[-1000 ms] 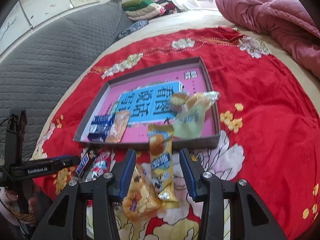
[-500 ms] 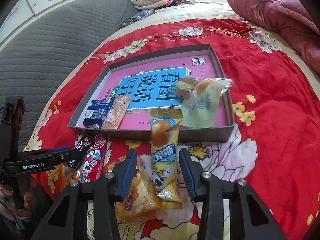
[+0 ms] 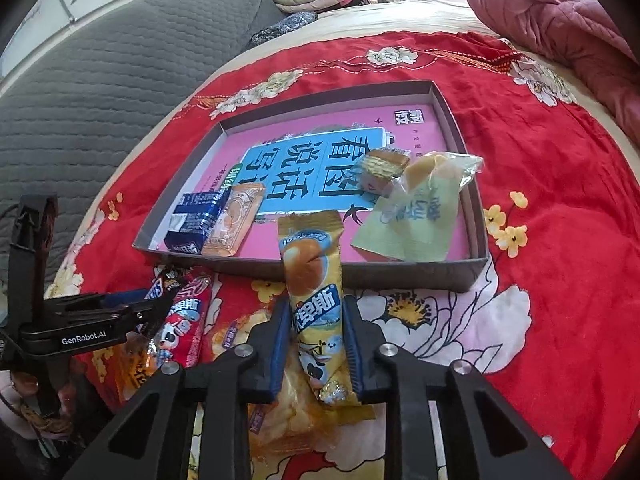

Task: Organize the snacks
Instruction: 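Grasp the Snickers bar with the left gripper while the right grasps the yellow stick snack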

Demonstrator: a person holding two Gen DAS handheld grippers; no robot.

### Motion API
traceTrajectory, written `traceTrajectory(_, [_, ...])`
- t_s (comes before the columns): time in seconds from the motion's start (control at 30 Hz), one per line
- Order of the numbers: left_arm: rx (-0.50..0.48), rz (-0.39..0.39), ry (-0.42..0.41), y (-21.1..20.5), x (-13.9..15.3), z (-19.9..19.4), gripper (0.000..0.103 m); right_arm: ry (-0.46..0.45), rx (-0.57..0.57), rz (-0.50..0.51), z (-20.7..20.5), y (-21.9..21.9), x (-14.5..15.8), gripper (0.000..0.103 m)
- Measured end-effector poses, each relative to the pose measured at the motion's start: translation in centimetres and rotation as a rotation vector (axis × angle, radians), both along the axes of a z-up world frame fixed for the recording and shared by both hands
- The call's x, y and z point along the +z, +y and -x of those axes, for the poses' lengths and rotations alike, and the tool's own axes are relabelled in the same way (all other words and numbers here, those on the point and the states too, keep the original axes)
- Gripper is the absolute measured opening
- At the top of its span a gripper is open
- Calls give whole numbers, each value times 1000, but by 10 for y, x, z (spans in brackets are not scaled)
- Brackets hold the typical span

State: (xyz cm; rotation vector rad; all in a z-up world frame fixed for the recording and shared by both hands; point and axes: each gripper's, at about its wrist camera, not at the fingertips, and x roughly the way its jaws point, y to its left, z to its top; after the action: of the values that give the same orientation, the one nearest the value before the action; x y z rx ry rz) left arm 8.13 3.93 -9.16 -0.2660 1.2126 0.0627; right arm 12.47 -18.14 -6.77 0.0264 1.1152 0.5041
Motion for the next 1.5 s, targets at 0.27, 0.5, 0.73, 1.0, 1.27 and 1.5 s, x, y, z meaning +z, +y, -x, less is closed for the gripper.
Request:
traceTrajectory(0.27, [-19,-3,-23,-4,-1,-5,34,17,-18,-56,-3,-7,2,26])
traceTrajectory(0.5, [-7,13,-79,1,18,1,33,-18,-22,-98,-3,-9,12,26])
traceTrajectory(0.73, [10,19,-145,4,44,4,33,-71,-14,-148,-4,-10,26,26])
traceTrajectory(1.0, [-2,16,-191,-4,62,-6,33,-125,-19,-226,-13,-13,40,26])
traceTrajectory(1.27, [-13,22,-209,-14,67,-22,33,-188,-44,-239,-22,-17,51,26])
traceTrajectory(1.5, [-13,22,-220,-21,70,-40,33,-201,-82,-267,-33,-25,53,26])
